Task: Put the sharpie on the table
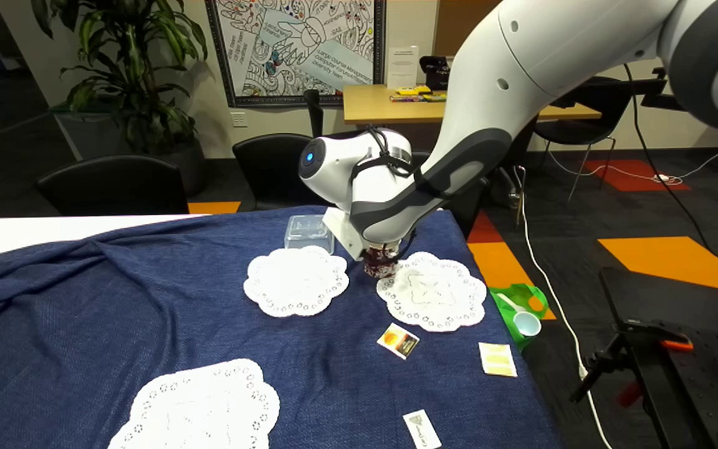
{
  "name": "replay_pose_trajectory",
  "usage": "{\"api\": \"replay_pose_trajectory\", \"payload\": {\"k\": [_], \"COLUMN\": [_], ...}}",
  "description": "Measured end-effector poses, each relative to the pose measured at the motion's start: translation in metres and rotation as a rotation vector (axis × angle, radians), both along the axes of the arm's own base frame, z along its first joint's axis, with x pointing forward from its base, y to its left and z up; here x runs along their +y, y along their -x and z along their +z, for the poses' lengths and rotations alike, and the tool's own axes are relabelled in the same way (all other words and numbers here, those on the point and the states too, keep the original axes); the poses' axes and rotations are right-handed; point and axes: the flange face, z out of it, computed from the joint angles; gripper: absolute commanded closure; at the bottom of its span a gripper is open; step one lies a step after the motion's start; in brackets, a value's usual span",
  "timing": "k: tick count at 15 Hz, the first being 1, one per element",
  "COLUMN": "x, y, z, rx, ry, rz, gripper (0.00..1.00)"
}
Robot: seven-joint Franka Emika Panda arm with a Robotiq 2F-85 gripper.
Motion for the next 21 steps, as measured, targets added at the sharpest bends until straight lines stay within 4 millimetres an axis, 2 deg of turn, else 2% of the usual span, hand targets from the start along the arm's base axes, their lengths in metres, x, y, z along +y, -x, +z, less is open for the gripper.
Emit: {"api": "replay_pose_trajectory", "payload": {"k": [1,4,7,9,15,18,21], "x": [-0.001,-0.002,-0.003,-0.004,-0.004,0.002,0.014], "y": [-0.001,-0.003,-0.006,-0.007,-0.011,-0.017,-0.019], "z": [-0.002,-0.004,-0.005,-0.006,0.002,0.026,0.067], "rx": [0.0,-0.003,-0.007,-0.009,-0.017,-0.036,-0.057], "ry": [0.001,0.004,0.009,0.013,0.031,0.054,0.081], "rz": [0.0,0.003,0.005,0.005,0.015,0.033,0.06], "gripper": [0.58,0.83,1.0,0.97,0.97,0.97,0.97]}}
